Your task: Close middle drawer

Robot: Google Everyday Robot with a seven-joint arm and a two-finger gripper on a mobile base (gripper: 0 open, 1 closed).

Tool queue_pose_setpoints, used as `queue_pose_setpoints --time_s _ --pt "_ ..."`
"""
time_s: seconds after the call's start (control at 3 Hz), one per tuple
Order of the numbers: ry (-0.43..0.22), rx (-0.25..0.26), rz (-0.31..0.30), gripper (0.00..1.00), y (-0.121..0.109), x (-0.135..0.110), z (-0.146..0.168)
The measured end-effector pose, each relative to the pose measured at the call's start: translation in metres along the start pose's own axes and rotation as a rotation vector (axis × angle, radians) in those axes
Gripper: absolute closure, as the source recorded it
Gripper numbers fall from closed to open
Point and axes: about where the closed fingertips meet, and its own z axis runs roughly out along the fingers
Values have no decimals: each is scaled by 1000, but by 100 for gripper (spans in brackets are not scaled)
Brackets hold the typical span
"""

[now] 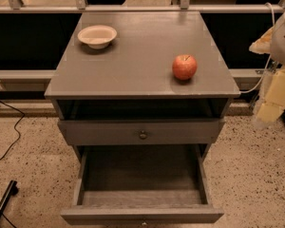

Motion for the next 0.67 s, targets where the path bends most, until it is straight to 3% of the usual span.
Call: queue_pose_setpoints --time_s 0.33,0.67 --pt "0 0 0 0 0 0 0" --pt "-34 -37 -14 0 6 -11 33"
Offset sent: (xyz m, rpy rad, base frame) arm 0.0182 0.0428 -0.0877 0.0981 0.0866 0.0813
